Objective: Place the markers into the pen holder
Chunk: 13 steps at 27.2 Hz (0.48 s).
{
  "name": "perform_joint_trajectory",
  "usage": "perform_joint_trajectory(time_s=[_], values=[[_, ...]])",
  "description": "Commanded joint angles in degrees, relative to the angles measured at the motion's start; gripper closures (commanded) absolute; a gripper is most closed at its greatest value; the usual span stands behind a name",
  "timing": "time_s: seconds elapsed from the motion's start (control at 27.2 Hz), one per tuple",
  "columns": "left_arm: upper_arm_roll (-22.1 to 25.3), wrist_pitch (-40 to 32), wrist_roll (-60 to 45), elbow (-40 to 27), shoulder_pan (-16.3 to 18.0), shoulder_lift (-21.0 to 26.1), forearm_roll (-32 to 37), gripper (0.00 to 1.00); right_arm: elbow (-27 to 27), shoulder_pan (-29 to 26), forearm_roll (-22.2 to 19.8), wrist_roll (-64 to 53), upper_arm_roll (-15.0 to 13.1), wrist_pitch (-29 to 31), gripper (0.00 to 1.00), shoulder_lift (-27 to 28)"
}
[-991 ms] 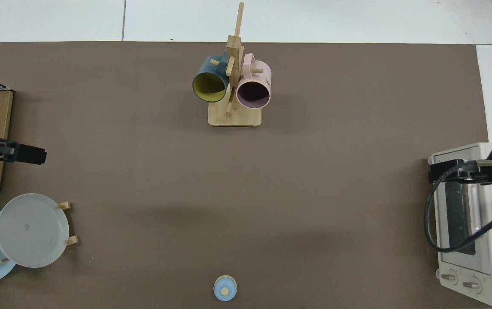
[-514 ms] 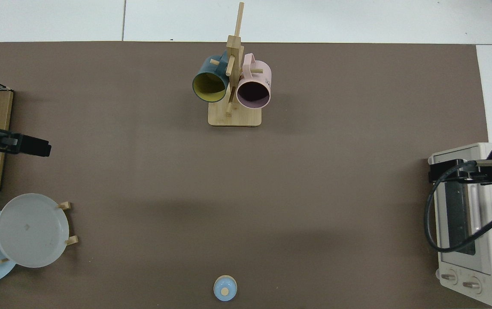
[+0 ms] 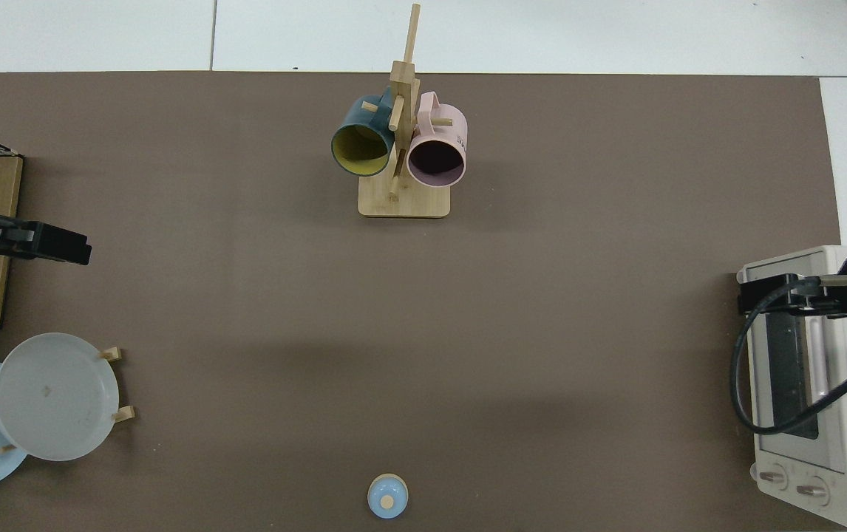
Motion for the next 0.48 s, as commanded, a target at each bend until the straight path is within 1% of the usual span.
perform_joint_trajectory(time_s=[0.0,0.44], values=[[0.0,-1.6,-1.2,1.2,-0.4,0.3,0.5,0.00,-0.2,-1.2,1.0,-0.8,0.6,0.1,0.00,-0.6],[0.3,-1.8,-1.0,1.1,-0.4,0.1,0.6,0.00,-0.2,-1.1,1.0,-0.8,0.6,0.1,0.00,-0.6]])
